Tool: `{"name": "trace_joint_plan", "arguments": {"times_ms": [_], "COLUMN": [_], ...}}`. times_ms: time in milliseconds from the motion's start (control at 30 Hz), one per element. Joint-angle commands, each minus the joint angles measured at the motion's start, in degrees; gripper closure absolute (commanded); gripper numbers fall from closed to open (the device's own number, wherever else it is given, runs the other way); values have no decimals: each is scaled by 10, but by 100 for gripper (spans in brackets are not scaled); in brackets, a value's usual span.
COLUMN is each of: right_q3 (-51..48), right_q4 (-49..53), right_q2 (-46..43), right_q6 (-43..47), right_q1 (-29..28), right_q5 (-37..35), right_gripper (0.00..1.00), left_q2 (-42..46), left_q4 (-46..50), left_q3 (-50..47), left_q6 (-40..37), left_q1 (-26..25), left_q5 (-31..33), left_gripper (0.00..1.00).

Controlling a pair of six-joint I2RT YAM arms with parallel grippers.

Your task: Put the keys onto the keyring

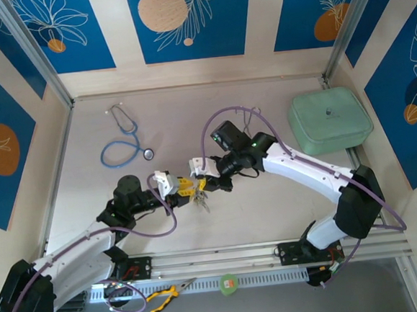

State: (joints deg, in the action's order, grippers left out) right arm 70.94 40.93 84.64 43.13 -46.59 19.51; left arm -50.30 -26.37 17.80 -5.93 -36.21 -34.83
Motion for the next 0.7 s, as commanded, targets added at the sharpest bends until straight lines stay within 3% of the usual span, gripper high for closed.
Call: {"name": "trace_joint_plan", "arguments": {"times_ms": [0, 400, 567, 667], "right_q3": [34, 57, 40, 10], "right_q4": [73, 35, 7, -29], "right_q2": [13, 20, 5, -20], "right_q6": [41, 6, -26, -52], "right_q1": [-20, -42, -23, 3], "right_q5": [-56, -9, 17, 45], "right_gripper": [100, 100, 99, 86], "left_q2": [8, 6, 6, 7], "left_q4": [26, 25, 17, -5], "left_q3": [18, 22, 18, 11], "left_q6": [-16, -17, -19, -15], "left_q1": [-3, -3, -3, -2], "left_q5": [2, -18, -22, -24], "left_gripper": [75, 85, 98, 100]}}
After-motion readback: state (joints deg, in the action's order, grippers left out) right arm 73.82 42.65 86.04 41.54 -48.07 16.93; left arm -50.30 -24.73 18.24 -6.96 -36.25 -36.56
